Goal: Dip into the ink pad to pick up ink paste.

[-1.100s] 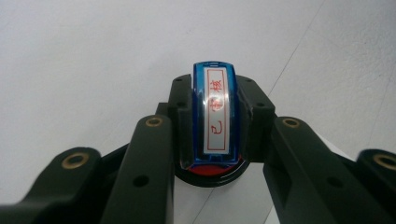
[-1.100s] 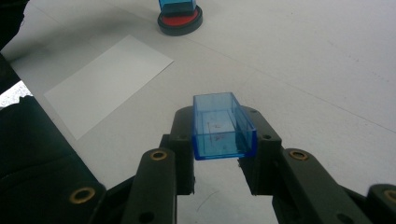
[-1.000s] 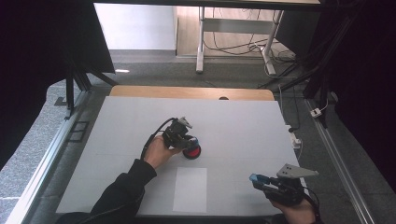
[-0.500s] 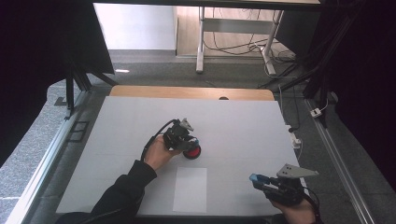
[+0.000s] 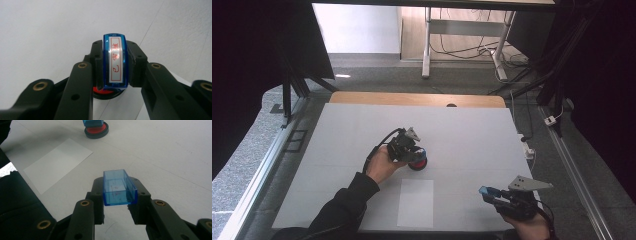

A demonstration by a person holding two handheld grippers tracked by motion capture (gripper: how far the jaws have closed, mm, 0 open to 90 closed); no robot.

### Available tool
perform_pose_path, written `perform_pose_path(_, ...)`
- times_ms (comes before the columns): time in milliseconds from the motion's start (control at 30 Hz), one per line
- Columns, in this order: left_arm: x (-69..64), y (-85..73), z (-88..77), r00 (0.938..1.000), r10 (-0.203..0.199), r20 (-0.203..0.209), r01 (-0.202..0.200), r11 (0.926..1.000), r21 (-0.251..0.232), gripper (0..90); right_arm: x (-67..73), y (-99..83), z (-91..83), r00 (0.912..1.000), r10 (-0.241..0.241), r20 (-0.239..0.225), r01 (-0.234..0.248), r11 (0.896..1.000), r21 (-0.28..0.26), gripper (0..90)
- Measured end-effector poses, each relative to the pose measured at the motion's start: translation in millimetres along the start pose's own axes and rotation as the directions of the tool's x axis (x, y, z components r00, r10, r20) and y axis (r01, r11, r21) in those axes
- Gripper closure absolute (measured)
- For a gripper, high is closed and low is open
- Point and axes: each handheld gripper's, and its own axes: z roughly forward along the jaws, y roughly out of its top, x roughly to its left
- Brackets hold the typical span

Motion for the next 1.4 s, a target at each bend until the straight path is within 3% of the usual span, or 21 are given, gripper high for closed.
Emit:
perform_pose_path(367,1.2,-2.1,5.2,1.0000,-0.002,0.002,0.002,0.9999,0.010,70.4,-0.1,0.0,0.1,1.0000,0.000,-0.001,0.000,1.000,0.001,68.2)
perform_pose_path(600,-6.0,0.5,6.0,0.9983,0.048,-0.034,-0.047,0.9984,0.031,70.5,0.1,0.1,0.5,1.0000,-0.001,-0.001,0.001,1.000,0.003,68.2)
perform_pose_path(867,6.3,-1.3,5.8,0.9995,-0.005,0.031,0.004,0.9998,0.020,70.4,1.5,0.3,0.9,0.9998,-0.017,-0.011,0.017,1.000,0.009,68.2)
perform_pose_path(1133,17.6,-6.2,6.2,0.9930,-0.071,0.095,0.072,0.9974,-0.007,70.5,1.4,0.2,0.9,0.9997,-0.020,-0.014,0.020,1.000,0.010,68.2)
perform_pose_path(1233,15.5,-6.1,6.3,0.9944,-0.063,0.084,0.064,0.9979,-0.009,70.5,2.0,0.3,1.0,0.9995,-0.026,-0.016,0.026,1.000,0.012,68.2)
perform_pose_path(1400,5.9,-4.0,6.0,0.9995,-0.007,0.030,0.007,1.0000,0.004,70.4,1.8,0.3,0.8,0.9996,-0.023,-0.014,0.023,1.000,0.011,68.2)
